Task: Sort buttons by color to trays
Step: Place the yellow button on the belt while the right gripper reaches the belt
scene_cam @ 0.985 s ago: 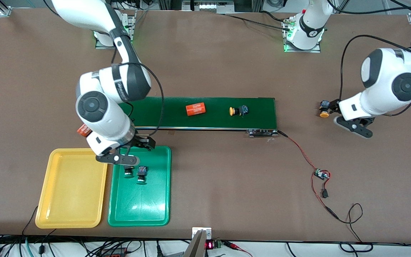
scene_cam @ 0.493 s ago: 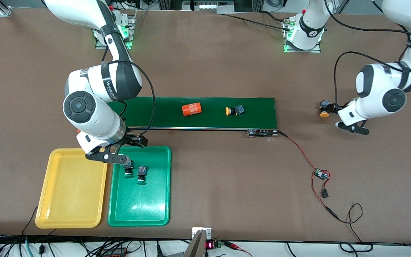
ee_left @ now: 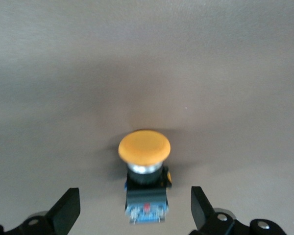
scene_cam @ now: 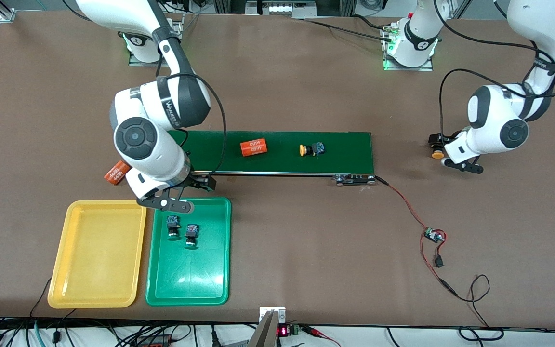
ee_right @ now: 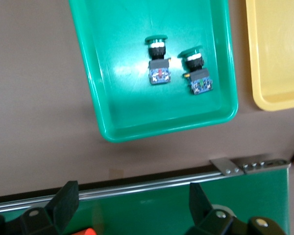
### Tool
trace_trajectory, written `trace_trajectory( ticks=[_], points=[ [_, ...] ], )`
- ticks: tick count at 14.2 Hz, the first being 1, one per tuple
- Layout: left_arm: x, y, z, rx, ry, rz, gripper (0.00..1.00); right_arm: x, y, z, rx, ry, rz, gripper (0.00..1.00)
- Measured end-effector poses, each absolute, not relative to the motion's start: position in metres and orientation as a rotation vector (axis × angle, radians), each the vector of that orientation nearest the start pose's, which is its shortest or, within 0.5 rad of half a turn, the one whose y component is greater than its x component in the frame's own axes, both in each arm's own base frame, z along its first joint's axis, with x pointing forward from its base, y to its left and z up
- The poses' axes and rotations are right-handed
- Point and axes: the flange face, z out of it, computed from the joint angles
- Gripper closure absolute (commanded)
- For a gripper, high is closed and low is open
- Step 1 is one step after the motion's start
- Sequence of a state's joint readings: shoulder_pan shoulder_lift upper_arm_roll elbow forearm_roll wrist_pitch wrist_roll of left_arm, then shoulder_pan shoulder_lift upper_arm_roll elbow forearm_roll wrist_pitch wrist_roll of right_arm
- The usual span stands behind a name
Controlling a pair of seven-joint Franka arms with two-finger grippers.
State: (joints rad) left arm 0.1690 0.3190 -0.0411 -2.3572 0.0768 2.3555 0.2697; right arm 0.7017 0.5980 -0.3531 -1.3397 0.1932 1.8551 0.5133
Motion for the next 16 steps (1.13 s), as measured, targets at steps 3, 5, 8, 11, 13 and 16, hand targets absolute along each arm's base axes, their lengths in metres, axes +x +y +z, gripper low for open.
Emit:
trace_trajectory(
  ticks=[3,5,8,11,13,16],
  points=[
    [0.461,0.058,0.153,-3.119,0.315,0.528,0.77,0.640,0.308,0.389,-3.168,0.302,0.093,0.00],
    [0.465,0.055,0.162,-3.115,0.324,0.532,0.83,0.636,0.311,0.388,-3.171,0.349,0.116,0.00],
    [0.477,0.039,0.187,-3.103,0.378,0.567,0.83,0.630,0.319,0.386,-3.175,0.395,0.139,0.00],
    [0.513,-0.012,0.239,-3.118,0.480,0.594,0.83,0.626,0.320,0.385,-3.180,0.431,0.164,0.00],
    [0.536,-0.061,0.278,-3.185,0.514,0.557,0.83,0.624,0.322,0.385,-3.179,0.496,0.183,0.00],
    [0.539,-0.130,0.298,-3.253,0.385,0.543,0.83,0.615,0.334,0.384,-3.173,0.623,0.203,0.00]
  ],
)
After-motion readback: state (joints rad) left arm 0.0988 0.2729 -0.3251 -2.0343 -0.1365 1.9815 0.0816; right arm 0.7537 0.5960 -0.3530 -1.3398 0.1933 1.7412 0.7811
